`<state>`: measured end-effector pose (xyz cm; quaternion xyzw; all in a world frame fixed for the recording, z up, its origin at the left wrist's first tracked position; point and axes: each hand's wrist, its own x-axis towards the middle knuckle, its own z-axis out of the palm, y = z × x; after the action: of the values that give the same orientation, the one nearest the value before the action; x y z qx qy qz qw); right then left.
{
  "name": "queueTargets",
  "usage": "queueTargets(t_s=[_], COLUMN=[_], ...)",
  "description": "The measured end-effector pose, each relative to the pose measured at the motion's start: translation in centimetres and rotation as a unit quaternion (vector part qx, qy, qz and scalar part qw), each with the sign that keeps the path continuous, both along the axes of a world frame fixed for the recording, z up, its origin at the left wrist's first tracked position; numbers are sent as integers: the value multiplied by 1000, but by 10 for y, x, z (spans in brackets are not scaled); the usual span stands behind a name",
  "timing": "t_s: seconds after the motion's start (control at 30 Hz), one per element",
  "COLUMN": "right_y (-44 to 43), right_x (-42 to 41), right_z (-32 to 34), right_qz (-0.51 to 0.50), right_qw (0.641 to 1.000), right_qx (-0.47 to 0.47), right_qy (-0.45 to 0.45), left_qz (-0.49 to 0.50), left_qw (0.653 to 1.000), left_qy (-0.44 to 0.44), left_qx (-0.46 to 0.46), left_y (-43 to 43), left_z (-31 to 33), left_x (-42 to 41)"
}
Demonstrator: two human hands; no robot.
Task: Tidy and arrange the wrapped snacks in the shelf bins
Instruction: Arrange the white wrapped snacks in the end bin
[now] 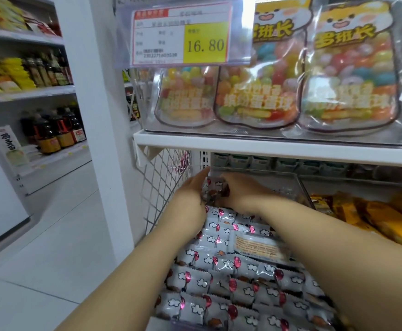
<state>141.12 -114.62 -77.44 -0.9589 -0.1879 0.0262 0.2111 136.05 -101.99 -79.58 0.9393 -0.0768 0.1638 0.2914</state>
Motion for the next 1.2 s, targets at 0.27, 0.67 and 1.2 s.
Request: queueTargets(t_s=[0.27,0.67,1.2], right_y=[-40,-37,-52], right_x=[-20,-6,-21], right_z=[7,-6,14], right_qz=[-22,-50,-36], right_qw=[990,998,999], right_qx=[-116,-31,20], right_qy=[-75,-39,-28], left_qz=[18,25,-25], left_qw=[993,934,955], left_qy=[24,219,165], left_qx=[113,281,244], left_y=[-2,-17,-6], left_z=[-4,6,0], left_x=[2,6,-4])
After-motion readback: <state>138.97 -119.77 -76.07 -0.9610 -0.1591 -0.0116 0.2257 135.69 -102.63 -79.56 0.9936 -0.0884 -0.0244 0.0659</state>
